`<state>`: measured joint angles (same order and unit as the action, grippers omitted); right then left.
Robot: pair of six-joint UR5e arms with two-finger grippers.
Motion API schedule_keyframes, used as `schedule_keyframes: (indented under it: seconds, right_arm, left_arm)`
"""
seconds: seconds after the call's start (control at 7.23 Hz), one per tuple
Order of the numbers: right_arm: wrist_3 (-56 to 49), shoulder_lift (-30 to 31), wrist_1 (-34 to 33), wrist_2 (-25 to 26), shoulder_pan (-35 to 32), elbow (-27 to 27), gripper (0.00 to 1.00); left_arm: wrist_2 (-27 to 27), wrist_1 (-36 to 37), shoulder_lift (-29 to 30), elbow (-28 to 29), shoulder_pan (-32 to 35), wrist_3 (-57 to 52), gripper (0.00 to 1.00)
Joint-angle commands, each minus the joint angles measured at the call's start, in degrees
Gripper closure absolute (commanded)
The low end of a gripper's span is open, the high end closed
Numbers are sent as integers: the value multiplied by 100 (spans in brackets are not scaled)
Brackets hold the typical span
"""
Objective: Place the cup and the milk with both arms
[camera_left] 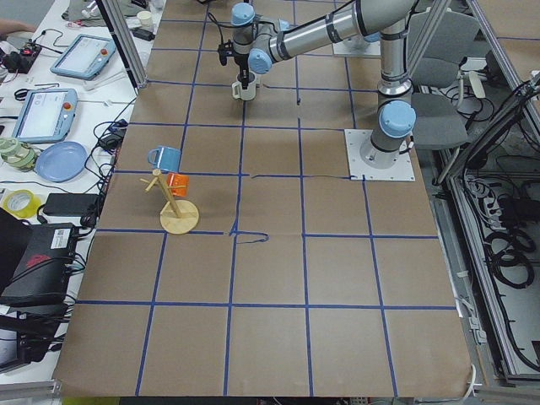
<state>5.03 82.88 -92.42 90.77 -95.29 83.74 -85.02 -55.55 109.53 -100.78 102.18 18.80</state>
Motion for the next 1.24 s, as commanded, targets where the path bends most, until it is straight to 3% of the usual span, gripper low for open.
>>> schedule_keyframes:
  seconds: [0.0,0.14,0.28,0.41,0.69,1.11]
  right_arm:
    - [-973,411,318,11,561,107,0]
    - [-1039,570,364,-7,651,255,0]
    - [-1039,711,356,-15,643,422,0]
    - [-1039,764,347,2,634,502,0]
    - [-987,756,321,-33,608,503,0]
    - [-960,765,321,-42,599,494,0]
  left_arm:
    - [-15,-191,-378,32,-494,-924,13]
    - [-102,-436,-728,119,-732,-1496,3]
    - [-416,-1213,-975,320,-1030,-2189,3]
    - [-385,-1839,-1239,592,-1312,-2422,0]
    - [-297,-2947,-1600,1198,-1332,-2259,0]
    - [-383,-3286,-1706,1562,-1350,-2196,0]
